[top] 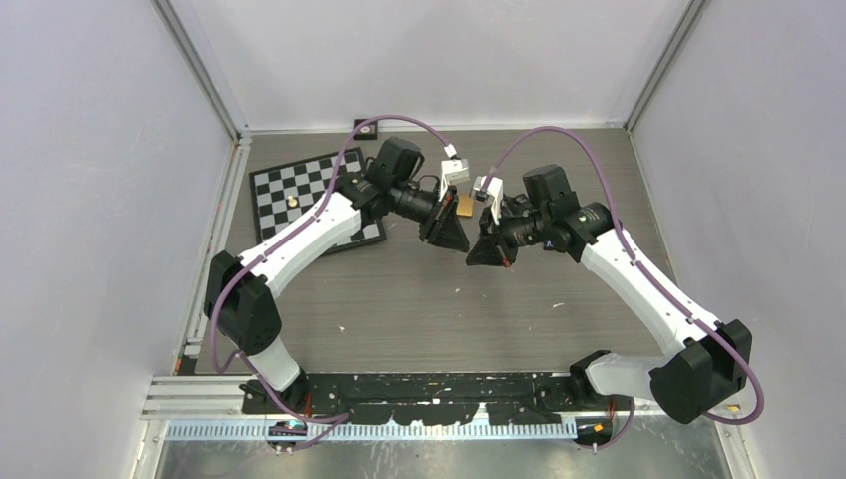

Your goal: Unlock with the key

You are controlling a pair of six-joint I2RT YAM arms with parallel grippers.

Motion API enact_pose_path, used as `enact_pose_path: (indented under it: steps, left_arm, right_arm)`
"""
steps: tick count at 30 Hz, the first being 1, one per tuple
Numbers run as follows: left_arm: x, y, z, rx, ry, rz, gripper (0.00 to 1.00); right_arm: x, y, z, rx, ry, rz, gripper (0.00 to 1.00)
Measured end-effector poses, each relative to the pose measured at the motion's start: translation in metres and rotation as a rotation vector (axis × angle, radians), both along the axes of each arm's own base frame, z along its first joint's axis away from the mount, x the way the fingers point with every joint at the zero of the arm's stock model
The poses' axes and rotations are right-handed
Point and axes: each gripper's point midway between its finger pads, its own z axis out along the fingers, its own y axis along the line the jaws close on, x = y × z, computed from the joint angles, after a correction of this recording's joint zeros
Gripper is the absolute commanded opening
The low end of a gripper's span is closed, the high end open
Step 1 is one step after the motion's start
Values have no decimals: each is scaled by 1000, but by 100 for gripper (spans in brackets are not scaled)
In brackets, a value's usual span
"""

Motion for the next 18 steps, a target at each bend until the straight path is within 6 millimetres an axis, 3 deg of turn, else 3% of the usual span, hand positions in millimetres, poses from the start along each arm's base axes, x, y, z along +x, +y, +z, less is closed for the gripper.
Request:
enact_pose_path:
  steps: [7,16,18]
  left_arm:
    - [1,0,0,-2,-13,-3,0]
    - [1,1,-1,-2,-13,-3,0]
    - [1,1,-1,-1,-13,-2,0]
  right_arm:
    - [0,0,0,0,1,0,0]
    - [0,0,-1,-3,7,-9,0]
    - [1,0,-1,-2,6,-15,6]
